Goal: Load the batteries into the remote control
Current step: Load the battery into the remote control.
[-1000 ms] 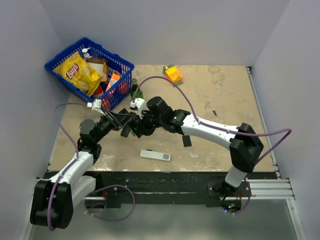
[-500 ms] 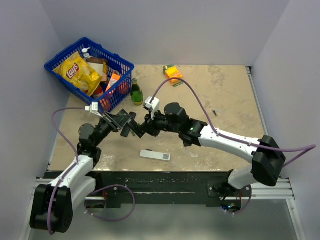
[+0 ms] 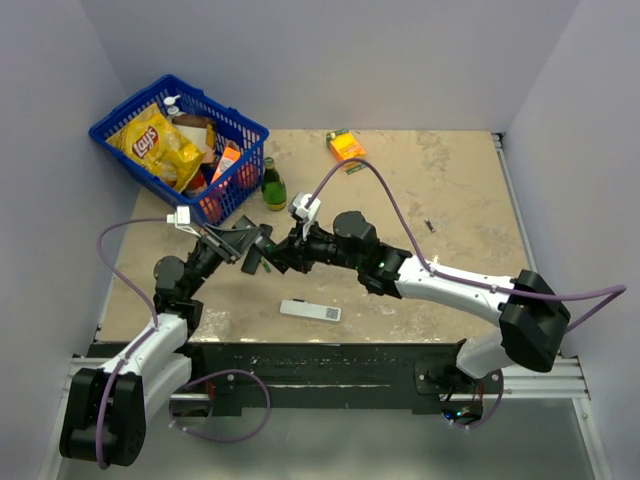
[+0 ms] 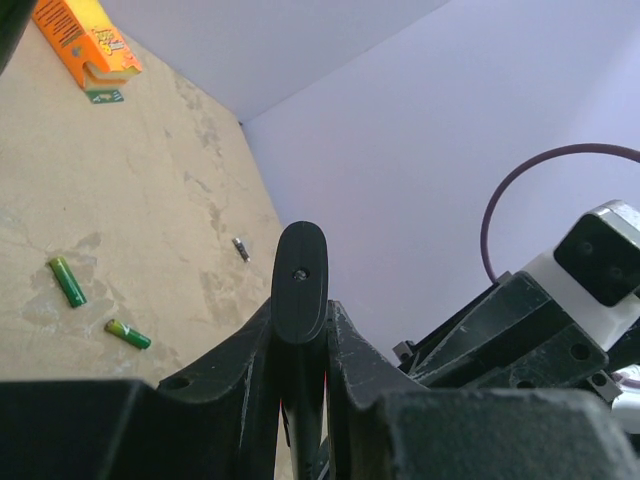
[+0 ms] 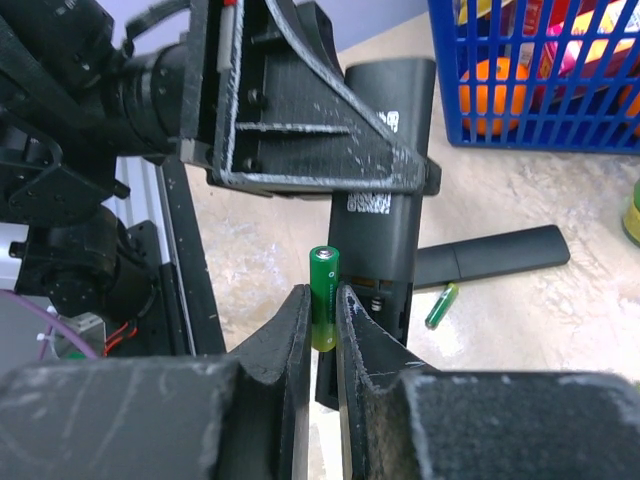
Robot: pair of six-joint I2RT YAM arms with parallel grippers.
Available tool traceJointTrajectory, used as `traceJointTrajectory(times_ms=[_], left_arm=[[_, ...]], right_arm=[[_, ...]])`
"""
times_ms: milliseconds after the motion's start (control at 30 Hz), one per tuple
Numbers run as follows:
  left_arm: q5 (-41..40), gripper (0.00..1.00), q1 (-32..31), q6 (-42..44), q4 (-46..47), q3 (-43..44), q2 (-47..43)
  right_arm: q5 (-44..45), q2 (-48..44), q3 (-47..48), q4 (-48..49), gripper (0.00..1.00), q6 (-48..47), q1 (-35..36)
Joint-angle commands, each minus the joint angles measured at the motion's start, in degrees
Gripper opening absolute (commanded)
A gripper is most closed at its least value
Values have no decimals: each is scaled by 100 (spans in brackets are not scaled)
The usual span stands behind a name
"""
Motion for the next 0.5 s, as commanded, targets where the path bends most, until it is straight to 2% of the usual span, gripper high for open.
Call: traceJointTrajectory(times_ms=[0, 167, 467], left_arm=[[113, 0, 2, -153, 719, -22, -61], [175, 0, 2, -197, 816, -4, -53], [157, 0, -7, -302, 1097, -39, -17]], right_arm=[[-20, -19, -73, 293, 0, 14, 44], [209, -54, -81, 55, 0, -136, 44], [104, -45, -143, 82, 0, -110, 35]])
